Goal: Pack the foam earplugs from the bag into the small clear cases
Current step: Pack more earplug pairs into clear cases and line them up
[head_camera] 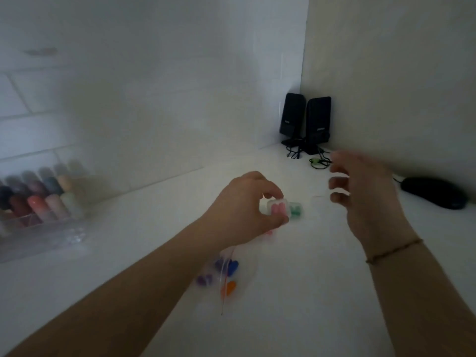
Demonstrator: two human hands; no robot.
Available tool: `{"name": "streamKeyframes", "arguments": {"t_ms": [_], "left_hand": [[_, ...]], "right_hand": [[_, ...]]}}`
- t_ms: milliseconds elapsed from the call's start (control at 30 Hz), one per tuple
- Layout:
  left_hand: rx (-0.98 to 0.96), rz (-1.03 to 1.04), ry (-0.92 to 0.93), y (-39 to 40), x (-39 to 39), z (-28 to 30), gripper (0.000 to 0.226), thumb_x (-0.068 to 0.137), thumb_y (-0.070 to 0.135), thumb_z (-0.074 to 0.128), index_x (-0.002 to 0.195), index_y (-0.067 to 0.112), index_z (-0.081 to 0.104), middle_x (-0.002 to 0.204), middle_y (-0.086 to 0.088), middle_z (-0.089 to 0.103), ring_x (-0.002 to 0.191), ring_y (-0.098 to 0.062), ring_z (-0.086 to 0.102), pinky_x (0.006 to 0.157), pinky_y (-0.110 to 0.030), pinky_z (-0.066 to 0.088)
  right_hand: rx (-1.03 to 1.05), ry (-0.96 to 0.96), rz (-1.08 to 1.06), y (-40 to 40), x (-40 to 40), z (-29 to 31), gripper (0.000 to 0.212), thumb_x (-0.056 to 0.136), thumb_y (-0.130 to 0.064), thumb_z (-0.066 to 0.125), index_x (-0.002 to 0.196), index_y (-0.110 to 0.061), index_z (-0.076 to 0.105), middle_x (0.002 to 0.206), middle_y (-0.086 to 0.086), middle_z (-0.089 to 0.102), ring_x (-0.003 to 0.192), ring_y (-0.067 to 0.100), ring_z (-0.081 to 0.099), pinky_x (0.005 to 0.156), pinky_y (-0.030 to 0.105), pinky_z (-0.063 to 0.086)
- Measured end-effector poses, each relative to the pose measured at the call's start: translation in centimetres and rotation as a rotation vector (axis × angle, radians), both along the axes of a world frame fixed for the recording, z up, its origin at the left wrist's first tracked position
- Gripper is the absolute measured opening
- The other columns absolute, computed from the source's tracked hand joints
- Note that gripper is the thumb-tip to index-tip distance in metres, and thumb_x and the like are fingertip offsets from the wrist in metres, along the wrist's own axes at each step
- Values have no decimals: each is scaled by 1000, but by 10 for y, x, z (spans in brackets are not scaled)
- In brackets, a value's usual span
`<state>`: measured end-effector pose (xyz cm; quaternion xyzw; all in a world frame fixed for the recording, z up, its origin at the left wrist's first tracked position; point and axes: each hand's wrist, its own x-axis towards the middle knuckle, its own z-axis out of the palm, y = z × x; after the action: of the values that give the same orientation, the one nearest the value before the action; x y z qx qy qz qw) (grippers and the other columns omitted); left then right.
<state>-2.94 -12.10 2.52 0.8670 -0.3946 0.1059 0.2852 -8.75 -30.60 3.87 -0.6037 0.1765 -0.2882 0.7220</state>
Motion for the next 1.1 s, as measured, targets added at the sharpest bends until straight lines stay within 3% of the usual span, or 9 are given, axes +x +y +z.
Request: {"name": "streamKeyframes", "arguments": {"t_ms": [133, 367, 467, 733, 933, 1100], "left_hand": [[272, -6, 56, -24, 7, -6, 34, 82, 49, 69, 108, 28, 69, 102, 10, 64, 92, -9, 59, 87, -36, 51], [469, 67, -14, -34, 8, -21, 35, 85, 50, 63, 114, 30, 67, 111, 6, 53, 109, -18, 41, 93, -35, 37], [532, 67, -43, -36, 5, -20, 48, 83, 59, 62, 122, 30, 62, 114, 6, 50, 111, -19, 37, 92, -33, 33], [478, -212, -143, -91, -38, -13, 59, 86, 58, 59, 135, 26, 51, 129, 0, 55, 118, -23, 46, 98, -40, 41], [453, -180, -237, -116, -49, -26, 43, 91, 45, 59, 126, 20, 58, 116, -5, 61, 107, -26, 53, 87, -37, 42], [364, -163, -248, -122, -53, -34, 23, 91, 29, 59, 109, 14, 59, 99, -8, 63, 94, -30, 58, 71, -33, 38]], "right_hand": [[247, -11, -190, -31, -2, -5, 8, 83, -24, 61, 76, -21, 59, 72, -6, 55, 54, 13, 45, 47, 24, 32], [365, -107, -274, -45, -1, -9, 12, 81, -18, 59, 71, -18, 53, 65, -4, 51, 48, 13, 41, 48, 24, 28], [426, -175, -329, -50, -2, -8, 15, 80, -16, 58, 68, -18, 50, 63, -4, 48, 44, 13, 38, 46, 22, 26], [540, -332, -491, -65, -5, -12, 22, 83, -11, 54, 65, -18, 42, 51, -5, 38, 40, 13, 29, 46, 22, 18], [566, -488, -635, -67, -5, -16, 27, 78, -6, 55, 59, -16, 38, 57, 3, 31, 44, 17, 21, 47, 23, 15], [563, -489, -642, -65, -3, -15, 28, 79, -6, 55, 60, -16, 38, 56, 3, 29, 45, 17, 21, 47, 24, 14]]}}
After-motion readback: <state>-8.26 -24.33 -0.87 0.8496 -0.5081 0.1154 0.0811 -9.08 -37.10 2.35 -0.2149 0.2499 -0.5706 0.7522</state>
